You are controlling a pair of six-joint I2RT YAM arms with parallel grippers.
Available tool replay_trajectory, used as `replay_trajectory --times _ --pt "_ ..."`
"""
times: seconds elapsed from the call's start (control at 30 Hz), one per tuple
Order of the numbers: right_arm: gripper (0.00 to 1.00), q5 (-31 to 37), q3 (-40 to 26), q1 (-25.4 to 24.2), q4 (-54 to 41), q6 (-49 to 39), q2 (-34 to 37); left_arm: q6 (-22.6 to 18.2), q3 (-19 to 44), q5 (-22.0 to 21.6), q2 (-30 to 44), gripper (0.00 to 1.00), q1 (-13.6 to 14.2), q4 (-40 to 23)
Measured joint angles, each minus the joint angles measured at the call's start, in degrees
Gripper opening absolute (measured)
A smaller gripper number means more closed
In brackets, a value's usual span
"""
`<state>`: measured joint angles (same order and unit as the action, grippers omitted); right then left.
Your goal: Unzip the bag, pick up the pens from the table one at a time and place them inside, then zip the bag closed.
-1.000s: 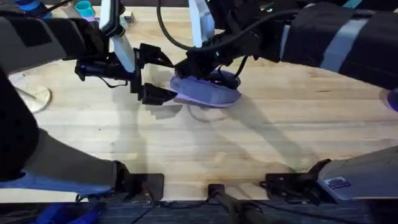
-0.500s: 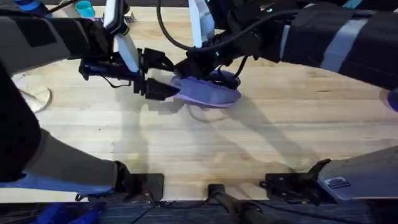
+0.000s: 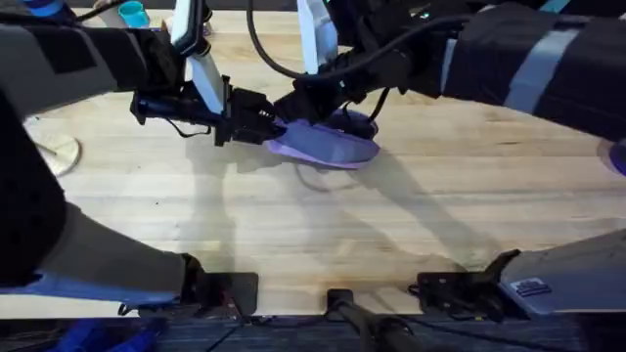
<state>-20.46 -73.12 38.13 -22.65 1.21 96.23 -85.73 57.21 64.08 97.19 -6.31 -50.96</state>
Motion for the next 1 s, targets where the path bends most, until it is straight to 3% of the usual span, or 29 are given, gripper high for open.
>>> replay_trajectory --times 0.4,1.0 --pt "0.031 7.64 0.0 0.54 -4.96 -4.52 -4.21 0.0 0.53 3.34 0.0 0.042 0.94 0.2" --pt "0.032 5.26 -0.13 -7.43 -13.47 -6.99 -5.27 0.02 0.61 4.23 0.02 0.043 1.9 0.39"
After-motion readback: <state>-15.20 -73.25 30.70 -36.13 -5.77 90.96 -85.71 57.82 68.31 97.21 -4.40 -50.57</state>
